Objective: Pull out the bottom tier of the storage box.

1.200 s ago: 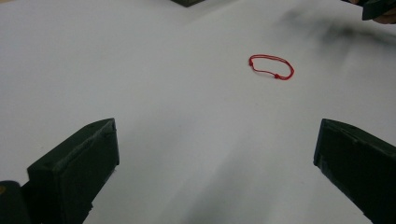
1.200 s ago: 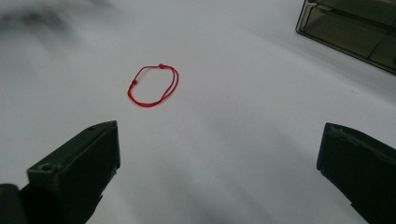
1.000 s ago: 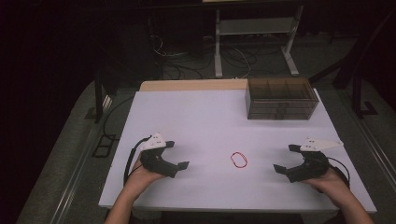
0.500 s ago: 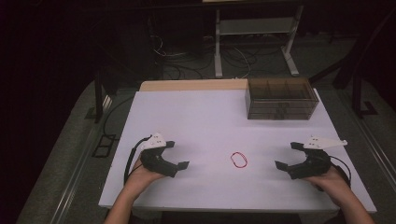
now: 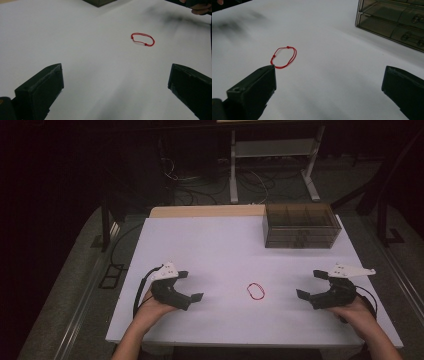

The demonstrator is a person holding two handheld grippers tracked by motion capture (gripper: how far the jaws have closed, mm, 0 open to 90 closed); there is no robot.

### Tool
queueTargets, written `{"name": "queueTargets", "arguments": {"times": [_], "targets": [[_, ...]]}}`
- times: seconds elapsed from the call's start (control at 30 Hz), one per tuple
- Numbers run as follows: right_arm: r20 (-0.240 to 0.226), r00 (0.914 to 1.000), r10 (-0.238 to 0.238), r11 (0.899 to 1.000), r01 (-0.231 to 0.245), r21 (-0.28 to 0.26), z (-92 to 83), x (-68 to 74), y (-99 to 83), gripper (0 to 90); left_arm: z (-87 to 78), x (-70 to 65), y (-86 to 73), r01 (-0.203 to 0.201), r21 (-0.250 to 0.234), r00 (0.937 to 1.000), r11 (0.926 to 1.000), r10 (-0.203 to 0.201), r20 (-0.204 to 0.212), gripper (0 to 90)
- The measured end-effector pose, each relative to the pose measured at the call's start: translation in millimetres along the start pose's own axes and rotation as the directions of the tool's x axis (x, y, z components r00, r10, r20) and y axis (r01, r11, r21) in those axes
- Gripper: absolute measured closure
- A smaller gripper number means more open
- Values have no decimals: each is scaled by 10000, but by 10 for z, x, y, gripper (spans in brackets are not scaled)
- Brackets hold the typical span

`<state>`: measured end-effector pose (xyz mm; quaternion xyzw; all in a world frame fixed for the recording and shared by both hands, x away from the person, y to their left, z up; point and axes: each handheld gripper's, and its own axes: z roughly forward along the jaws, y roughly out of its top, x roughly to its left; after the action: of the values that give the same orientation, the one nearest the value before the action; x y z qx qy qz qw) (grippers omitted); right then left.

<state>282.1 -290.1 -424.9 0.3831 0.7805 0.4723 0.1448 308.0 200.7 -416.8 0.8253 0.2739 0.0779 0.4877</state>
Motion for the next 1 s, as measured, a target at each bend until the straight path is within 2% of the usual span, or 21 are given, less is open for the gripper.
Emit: {"name": "queueTargets", "arguments": {"times": [1.0], "targets": [[123, 9998, -158, 9999, 158, 24, 82, -64, 66, 0, 10, -7, -13, 38, -77, 10000, 10000, -38, 26, 0]]}}
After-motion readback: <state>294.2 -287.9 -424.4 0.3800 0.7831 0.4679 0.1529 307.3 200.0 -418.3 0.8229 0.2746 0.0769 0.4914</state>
